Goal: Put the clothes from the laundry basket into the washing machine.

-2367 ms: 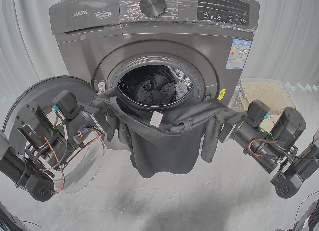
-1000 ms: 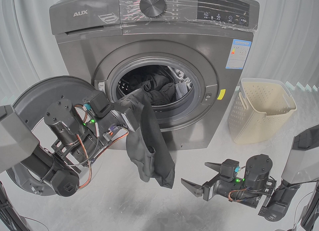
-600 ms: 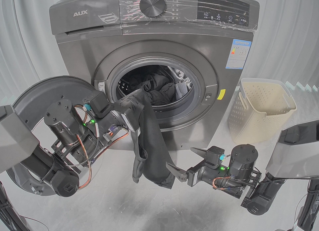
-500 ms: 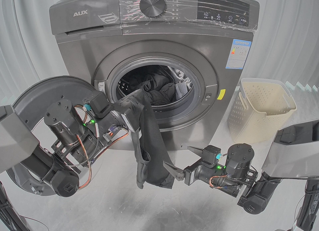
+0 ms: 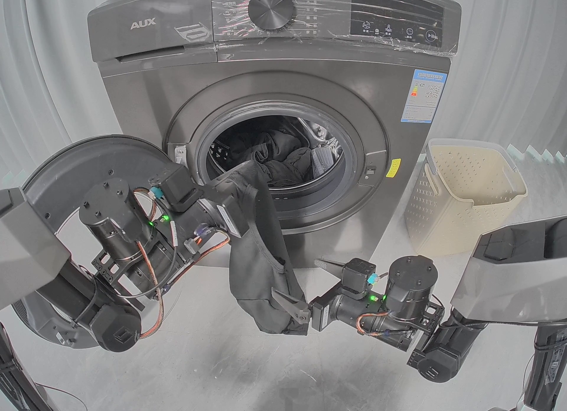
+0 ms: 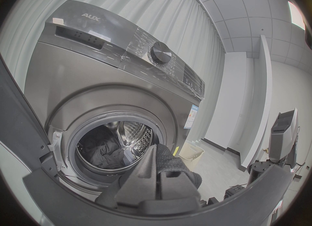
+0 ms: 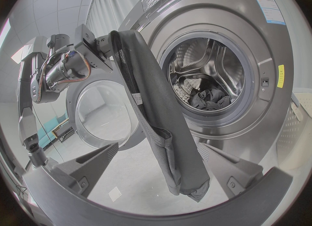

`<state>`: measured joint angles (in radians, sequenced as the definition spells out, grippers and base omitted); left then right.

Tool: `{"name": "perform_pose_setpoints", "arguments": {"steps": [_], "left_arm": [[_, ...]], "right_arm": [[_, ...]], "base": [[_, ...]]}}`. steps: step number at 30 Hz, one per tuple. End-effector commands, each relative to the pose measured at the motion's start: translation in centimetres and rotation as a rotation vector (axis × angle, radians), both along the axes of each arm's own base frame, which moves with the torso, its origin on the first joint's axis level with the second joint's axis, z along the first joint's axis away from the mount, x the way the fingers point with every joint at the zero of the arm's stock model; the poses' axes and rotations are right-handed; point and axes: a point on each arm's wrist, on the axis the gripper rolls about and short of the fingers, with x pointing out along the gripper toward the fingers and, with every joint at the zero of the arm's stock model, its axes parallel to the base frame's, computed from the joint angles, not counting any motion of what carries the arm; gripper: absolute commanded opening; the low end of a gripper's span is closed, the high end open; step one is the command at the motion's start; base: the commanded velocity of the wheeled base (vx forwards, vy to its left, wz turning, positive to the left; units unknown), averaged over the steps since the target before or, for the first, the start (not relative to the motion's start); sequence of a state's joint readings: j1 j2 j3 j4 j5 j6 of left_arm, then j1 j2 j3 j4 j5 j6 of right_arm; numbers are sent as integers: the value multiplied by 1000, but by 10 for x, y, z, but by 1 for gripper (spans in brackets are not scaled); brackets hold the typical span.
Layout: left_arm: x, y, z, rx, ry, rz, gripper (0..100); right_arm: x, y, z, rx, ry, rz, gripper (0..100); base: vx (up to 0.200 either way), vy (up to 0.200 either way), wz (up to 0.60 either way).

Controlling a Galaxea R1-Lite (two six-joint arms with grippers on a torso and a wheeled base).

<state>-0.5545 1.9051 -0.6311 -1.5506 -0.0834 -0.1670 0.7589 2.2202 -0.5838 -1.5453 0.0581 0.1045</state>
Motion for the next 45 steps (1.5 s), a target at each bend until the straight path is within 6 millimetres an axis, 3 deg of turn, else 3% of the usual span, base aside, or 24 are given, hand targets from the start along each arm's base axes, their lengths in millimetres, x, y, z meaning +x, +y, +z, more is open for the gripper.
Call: {"name": "perform_pose_setpoints", "arguments": {"steps": [1, 18, 25, 32, 43, 44, 45], "left_arm": [[-2, -3, 0, 0, -1, -11, 0], [-9, -5, 9, -18, -22, -30, 0], [-11, -5, 10, -19, -26, -31, 0], [-12, -4, 13, -24, -33, -33, 0], [-12, -4, 14, -25, -36, -31, 0], [-12, -3, 14, -25, -34, -32, 0], [-12, -4, 13, -23, -34, -31, 0]], "right_arm": [[10, 5, -10, -11, -3, -11, 100], [64, 45, -39, 59, -72, -48, 100], [87, 38, -37, 84, -105, -103, 100], [96, 44, -46, 97, -116, -107, 100], [99, 54, -44, 125, -136, -113, 100], [99, 54, -44, 126, -137, -116, 0], [99, 54, -43, 129, -140, -116, 0]], "base": [[0, 0, 0], [0, 0, 0], [0, 0, 0], [0, 0, 0], [0, 0, 0], [0, 0, 0], [0, 0, 0]]}}
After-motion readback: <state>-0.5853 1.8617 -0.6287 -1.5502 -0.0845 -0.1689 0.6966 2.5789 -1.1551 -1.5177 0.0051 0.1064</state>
